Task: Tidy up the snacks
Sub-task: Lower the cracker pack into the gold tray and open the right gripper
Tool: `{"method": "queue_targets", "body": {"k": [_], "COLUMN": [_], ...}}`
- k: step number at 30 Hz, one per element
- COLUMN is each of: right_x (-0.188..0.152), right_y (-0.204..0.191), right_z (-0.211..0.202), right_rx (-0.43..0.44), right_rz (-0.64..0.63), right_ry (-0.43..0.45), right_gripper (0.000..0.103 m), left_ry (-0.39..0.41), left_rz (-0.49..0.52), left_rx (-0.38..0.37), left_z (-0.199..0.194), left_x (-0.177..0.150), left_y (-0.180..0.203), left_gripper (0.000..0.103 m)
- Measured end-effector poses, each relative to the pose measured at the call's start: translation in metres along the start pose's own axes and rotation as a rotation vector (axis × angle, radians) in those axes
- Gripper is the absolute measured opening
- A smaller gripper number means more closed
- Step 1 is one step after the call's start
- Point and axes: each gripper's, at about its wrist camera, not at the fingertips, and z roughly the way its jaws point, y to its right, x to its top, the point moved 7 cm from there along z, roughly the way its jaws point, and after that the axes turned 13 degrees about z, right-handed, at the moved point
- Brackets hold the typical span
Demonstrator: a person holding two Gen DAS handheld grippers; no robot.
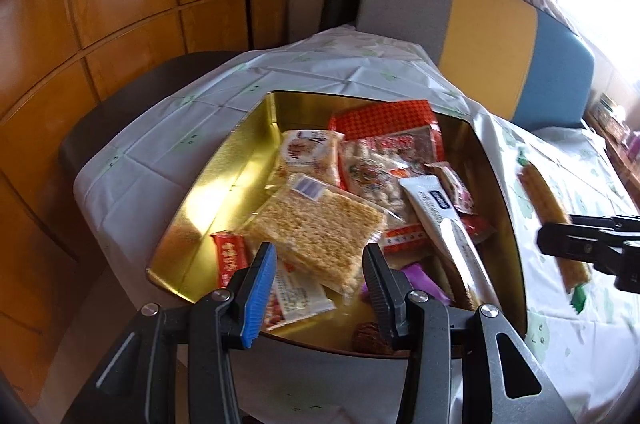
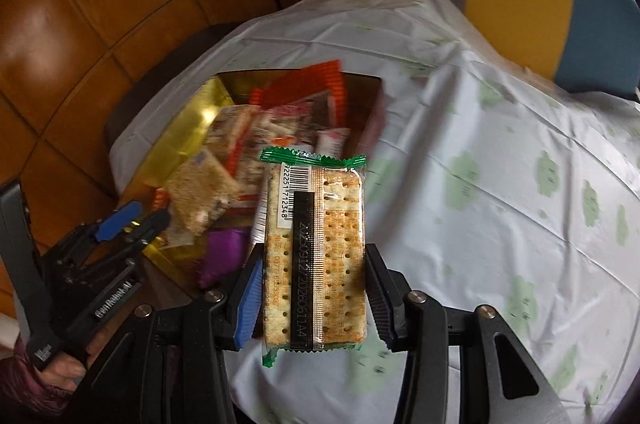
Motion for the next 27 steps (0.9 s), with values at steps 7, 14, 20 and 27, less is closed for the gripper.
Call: {"method": "queue_targets", "body": {"k": [7, 14, 20, 27], "right_x": [0.02, 0.016, 0.011, -0.001], "right_y": [-0.053, -0.066, -0.064, -0.063], "right_z": [0.034, 0.098, 0.087, 0.08], "right_rx": [0.077, 0.026, 0.054, 0.049], "right_rz": [-0.012, -0.017, -0.012, -0.051], "right_ry": [-0.034, -0.119, -0.077, -0.031], "right_gripper": [0.047, 0.05, 0.054, 0.044], "left_ry": [-0.01, -0.029, -0.039, -0.029], "left_rz": [-0.053, -0.058, -0.06, -0.054], "left_rx": [0.03, 0.039, 0.04, 0.042], "left_z": [0.005, 0.012, 0.016, 0.013], "left_x": [-0.001, -0.005, -0.007, -0.006], "left_y": [-0.022, -0.026, -0.027, -0.024], "left_gripper": [0.046, 0.046, 0.046, 0.046]}}
